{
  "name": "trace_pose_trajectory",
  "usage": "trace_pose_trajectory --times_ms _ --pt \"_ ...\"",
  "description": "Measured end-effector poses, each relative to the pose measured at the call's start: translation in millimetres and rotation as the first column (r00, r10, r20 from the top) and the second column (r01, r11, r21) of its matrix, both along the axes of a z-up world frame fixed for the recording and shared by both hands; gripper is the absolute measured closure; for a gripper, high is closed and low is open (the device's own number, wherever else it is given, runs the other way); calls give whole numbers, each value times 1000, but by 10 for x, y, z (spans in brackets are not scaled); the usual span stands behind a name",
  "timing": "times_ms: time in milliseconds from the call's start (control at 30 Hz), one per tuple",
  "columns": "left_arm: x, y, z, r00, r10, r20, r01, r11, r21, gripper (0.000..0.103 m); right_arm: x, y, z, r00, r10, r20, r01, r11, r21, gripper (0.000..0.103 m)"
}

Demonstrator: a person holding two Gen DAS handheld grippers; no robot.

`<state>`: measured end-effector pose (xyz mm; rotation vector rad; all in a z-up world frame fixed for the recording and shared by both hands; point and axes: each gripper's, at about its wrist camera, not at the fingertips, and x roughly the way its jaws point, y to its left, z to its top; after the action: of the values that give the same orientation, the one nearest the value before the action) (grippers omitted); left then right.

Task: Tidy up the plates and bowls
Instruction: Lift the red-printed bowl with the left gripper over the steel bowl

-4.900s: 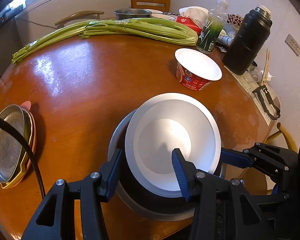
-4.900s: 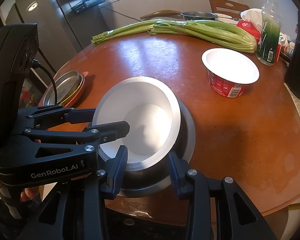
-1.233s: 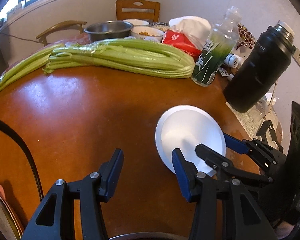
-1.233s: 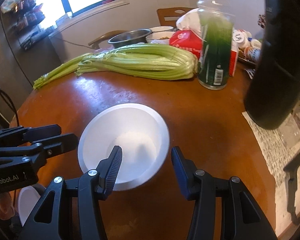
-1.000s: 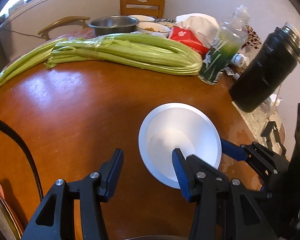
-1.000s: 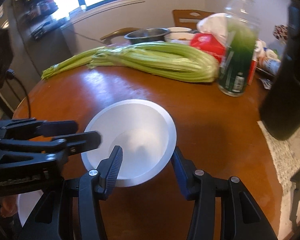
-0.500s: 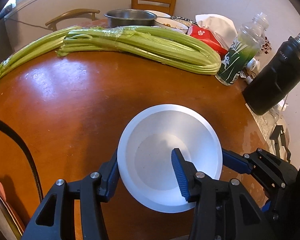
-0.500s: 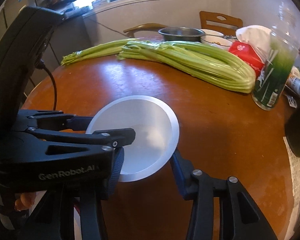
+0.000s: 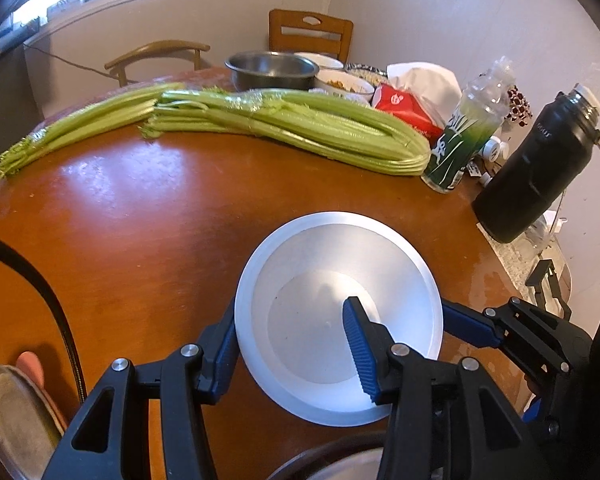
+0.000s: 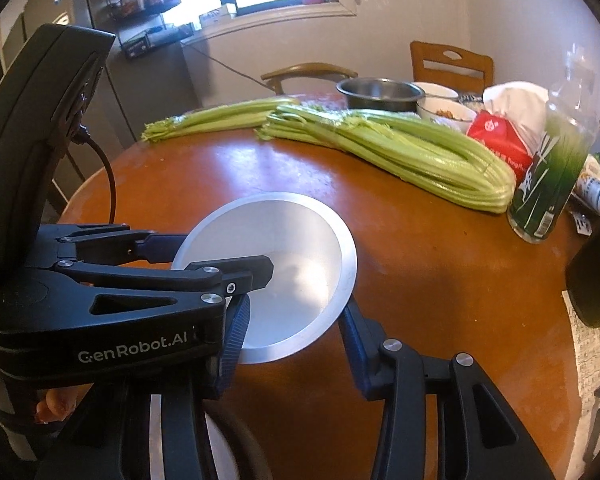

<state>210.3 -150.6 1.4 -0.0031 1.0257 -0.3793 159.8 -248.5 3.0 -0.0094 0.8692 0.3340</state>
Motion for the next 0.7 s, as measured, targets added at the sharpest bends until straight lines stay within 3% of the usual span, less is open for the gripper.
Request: trace_pose_trajectory --times_ms 700 --pt "-654 253 384 996 28 81 -27 1000 -8 54 -607 221 354 996 39 77 -40 999 20 56"
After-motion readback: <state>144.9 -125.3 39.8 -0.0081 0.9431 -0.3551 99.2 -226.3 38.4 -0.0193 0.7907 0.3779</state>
